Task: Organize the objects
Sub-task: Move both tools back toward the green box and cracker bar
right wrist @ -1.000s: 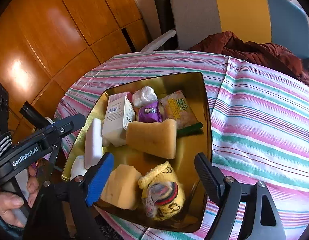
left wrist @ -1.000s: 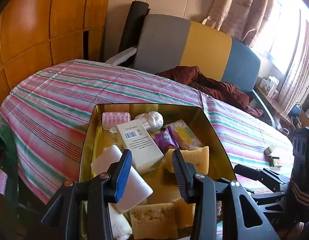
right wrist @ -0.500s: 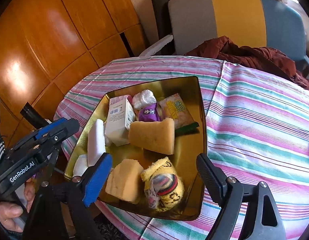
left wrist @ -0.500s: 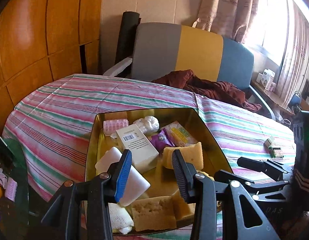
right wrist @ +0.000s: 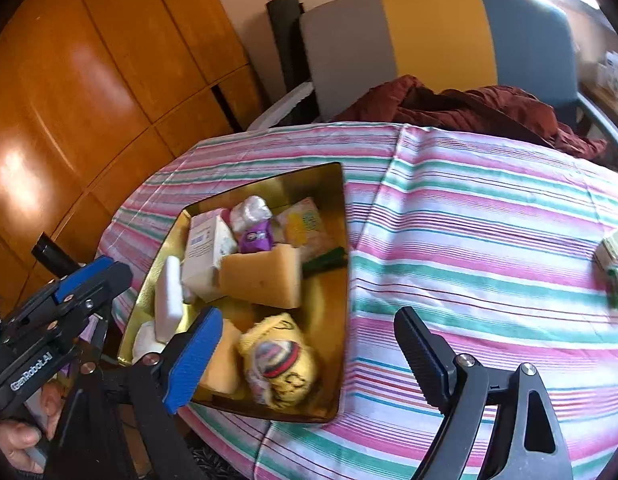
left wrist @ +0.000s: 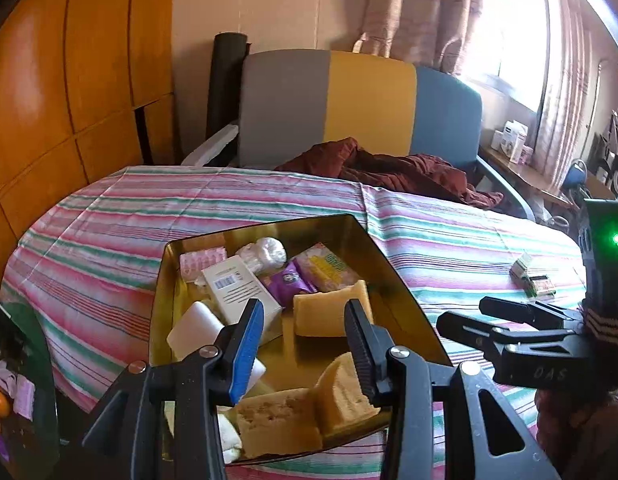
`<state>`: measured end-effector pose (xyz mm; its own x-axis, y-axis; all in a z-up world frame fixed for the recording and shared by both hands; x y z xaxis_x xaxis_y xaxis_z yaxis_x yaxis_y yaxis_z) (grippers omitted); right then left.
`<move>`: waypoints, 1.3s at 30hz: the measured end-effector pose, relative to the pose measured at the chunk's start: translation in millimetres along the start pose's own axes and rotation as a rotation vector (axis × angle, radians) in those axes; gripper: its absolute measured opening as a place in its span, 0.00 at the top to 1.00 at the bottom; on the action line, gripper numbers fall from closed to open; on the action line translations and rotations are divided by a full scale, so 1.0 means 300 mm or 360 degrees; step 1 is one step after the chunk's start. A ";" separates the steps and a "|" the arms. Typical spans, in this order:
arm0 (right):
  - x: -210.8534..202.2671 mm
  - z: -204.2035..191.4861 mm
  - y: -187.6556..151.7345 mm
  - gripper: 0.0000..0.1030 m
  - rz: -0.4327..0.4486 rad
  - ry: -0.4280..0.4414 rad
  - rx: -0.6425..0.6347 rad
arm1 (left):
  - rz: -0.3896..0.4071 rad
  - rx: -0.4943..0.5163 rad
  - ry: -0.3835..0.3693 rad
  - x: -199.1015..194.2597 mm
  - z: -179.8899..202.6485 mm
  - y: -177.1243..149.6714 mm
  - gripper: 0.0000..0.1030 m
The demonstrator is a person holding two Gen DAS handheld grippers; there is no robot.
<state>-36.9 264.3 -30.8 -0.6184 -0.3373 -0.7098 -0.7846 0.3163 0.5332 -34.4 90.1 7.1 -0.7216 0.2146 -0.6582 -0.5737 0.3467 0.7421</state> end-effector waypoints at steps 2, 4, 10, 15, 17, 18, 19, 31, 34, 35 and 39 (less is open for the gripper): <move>-0.007 0.022 0.005 0.14 0.0011 -0.0017 0.0023 | 0.0003 0.0028 -0.0011 -0.001 0.020 0.010 0.59; -0.019 0.055 0.012 0.14 0.0027 -0.0041 0.0055 | 0.0005 0.0050 -0.0028 0.001 0.038 0.019 0.59; -0.063 0.173 0.033 0.14 0.0075 -0.0126 0.0163 | 0.0008 0.0135 -0.0078 0.007 0.102 0.047 0.59; -0.103 0.286 0.042 0.14 0.0100 -0.0227 0.0245 | 0.0010 0.0206 -0.0123 0.015 0.164 0.072 0.59; -0.118 0.324 0.046 0.14 0.0111 -0.0265 0.0262 | 0.0010 0.0238 -0.0139 0.020 0.189 0.083 0.59; -0.129 0.345 0.049 0.14 0.0118 -0.0286 0.0271 | 0.0010 0.0249 -0.0144 0.022 0.198 0.087 0.59; -0.138 0.364 0.053 0.14 0.0123 -0.0305 0.0279 | 0.0011 0.0263 -0.0155 0.025 0.211 0.094 0.59; -0.237 0.613 0.103 0.14 0.0145 -0.0536 0.0411 | -0.0001 0.0412 -0.0237 0.080 0.348 0.150 0.59; -0.264 0.677 0.121 0.14 0.0148 -0.0595 0.0428 | -0.0004 0.0445 -0.0259 0.097 0.385 0.167 0.59; -0.272 0.697 0.127 0.14 0.0149 -0.0616 0.0430 | -0.0005 0.0460 -0.0265 0.104 0.401 0.173 0.59; -0.300 0.778 0.147 0.14 0.0155 -0.0693 0.0447 | -0.0012 0.0511 -0.0292 0.128 0.456 0.192 0.59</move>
<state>-5.4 515.7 -50.7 -0.5654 0.0862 -0.8203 -0.6451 0.5735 0.5049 -42.3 243.2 7.1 -0.6198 0.3612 -0.6967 -0.4065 0.6116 0.6787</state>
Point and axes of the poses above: each gripper's, at about its wrist camera, not at the fingertips, and x roughly the way its jaws point, z to its right, y to its top, the point moved 3 cm from there along x, roughly the way its jaws point, and after that the axes turned 14 degrees about x, right-handed, at the moved point
